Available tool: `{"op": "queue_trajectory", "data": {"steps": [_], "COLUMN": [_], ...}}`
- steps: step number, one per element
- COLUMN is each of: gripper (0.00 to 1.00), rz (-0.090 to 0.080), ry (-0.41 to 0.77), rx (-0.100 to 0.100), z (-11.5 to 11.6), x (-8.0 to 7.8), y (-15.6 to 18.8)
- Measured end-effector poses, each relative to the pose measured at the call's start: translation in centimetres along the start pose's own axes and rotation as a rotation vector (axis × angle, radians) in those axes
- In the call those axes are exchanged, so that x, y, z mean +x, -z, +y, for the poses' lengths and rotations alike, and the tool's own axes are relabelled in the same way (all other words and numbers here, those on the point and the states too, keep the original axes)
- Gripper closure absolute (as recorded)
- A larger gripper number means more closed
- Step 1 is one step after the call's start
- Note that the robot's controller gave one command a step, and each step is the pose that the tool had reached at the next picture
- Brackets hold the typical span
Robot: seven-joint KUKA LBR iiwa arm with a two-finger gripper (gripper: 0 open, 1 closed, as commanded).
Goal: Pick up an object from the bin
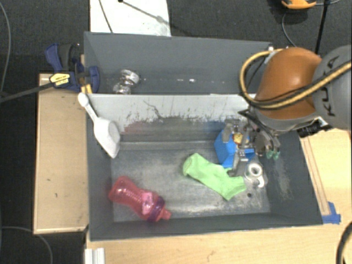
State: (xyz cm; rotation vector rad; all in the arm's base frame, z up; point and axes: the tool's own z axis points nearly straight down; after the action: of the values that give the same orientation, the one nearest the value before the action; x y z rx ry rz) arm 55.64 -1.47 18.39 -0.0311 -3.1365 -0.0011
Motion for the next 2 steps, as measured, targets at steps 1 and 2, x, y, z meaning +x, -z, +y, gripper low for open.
{"op": "queue_trajectory", "data": {"steps": [1,2], "gripper": [0.00,0.00], "rz": [-0.008,-0.010], "ry": [0.001,-0.102], "rx": [0.000,-0.001], "z": [0.0,2.0], "x": [-0.2,1.9], "y": [0.4,-5.2]}}
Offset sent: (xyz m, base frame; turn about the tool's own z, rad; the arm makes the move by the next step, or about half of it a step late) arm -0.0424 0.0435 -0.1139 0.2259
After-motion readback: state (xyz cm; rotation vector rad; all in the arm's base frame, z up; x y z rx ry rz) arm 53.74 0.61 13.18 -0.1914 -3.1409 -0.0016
